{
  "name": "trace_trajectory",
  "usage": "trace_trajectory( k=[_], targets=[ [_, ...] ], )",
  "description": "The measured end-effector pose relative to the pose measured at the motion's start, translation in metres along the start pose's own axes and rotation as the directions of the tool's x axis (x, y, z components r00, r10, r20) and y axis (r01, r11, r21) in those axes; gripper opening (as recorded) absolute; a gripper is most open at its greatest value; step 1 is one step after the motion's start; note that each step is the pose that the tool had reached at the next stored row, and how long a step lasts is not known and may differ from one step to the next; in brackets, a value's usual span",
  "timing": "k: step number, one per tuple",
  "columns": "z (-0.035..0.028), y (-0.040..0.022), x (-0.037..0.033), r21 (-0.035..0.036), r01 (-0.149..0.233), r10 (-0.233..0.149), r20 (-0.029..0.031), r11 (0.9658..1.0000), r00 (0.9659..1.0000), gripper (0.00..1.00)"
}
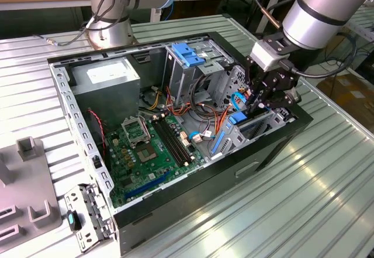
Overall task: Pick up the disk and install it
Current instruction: 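Insert the second disk wire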
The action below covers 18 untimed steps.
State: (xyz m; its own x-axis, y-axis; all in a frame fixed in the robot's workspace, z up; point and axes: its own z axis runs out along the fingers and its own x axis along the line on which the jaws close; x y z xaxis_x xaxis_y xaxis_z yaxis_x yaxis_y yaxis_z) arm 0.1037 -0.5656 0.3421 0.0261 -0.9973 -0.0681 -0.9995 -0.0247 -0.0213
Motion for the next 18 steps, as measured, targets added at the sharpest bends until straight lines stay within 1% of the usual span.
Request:
trace_trajectory(
  k=[1,2,3,6,10,11,15,18],
  targets=[
    [-0.0030,-0.0001,-0.0002,-0.0001,0.000,0.000,-0.0012,1.0000,1.0000,0.24],
    [-0.0049,-0.0001,-0.0004,-0.0001,0.000,0.000,-0.0010,1.0000,1.0000,0.24],
    [-0.0080,-0.0001,-0.0005,0.0000,0.000,0.000,-0.0011,1.0000,1.0000,0.24],
    [-0.0119,-0.0006,-0.0007,-0.0001,0.000,0.000,-0.0009,1.0000,1.0000,0.24],
    [-0.0123,-0.0006,-0.0008,-0.0001,0.000,0.000,-0.0010,1.0000,1.0000,0.22],
    [-0.0123,-0.0007,-0.0008,-0.0001,0.000,0.000,-0.0011,1.0000,1.0000,0.15],
    [-0.0122,-0.0009,-0.0008,-0.0001,0.000,0.000,-0.0014,1.0000,1.0000,0.15],
    [-0.0096,-0.0014,-0.0007,-0.0001,0.001,-0.001,-0.0012,1.0000,1.0000,0.15]
  ],
)
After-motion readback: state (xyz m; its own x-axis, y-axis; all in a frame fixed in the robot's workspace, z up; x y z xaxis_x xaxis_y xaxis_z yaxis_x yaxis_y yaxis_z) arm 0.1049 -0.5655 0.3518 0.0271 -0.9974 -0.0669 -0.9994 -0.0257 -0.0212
